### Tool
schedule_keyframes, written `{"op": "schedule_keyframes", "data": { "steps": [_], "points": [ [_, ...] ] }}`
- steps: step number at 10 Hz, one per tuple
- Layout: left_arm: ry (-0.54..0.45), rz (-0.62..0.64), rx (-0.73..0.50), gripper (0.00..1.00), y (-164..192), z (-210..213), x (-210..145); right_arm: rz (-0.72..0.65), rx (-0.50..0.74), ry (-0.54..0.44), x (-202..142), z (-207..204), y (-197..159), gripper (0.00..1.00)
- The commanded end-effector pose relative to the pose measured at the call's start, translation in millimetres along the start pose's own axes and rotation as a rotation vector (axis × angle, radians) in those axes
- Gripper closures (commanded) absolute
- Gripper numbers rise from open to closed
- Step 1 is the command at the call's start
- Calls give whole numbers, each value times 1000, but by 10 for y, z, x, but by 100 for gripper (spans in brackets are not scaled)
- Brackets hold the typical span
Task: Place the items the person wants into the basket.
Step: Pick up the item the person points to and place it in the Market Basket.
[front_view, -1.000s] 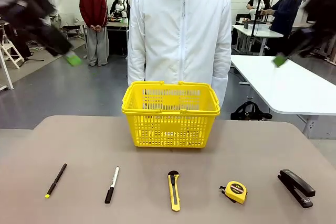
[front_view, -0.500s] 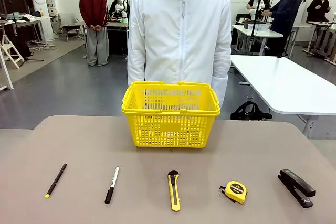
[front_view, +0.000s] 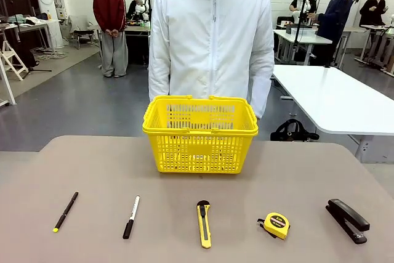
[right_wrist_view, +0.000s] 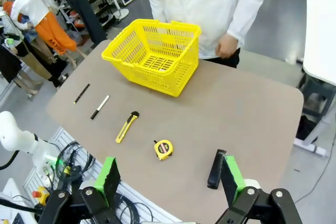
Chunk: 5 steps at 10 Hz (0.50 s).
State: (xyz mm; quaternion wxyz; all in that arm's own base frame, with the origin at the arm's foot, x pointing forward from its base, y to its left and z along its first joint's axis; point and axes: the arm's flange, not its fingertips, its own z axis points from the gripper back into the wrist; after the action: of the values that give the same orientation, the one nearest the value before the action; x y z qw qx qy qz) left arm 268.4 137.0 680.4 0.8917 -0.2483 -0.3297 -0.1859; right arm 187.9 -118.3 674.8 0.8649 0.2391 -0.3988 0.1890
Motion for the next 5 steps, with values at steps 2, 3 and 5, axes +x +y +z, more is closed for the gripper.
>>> {"op": "schedule_keyframes", "data": {
  "steps": [2, 3, 5],
  "points": [
    [21, -16, -5, 0, -28, -21, 15, 10, -4, 4, -2, 2, 5, 0],
    [21, -16, -5, 0, -28, -21, 15, 10, -4, 4, -2, 2, 5, 0],
    [21, -16, -5, 0, -28, -21, 15, 10, -4, 4, -2, 2, 5, 0]
  ]
}}
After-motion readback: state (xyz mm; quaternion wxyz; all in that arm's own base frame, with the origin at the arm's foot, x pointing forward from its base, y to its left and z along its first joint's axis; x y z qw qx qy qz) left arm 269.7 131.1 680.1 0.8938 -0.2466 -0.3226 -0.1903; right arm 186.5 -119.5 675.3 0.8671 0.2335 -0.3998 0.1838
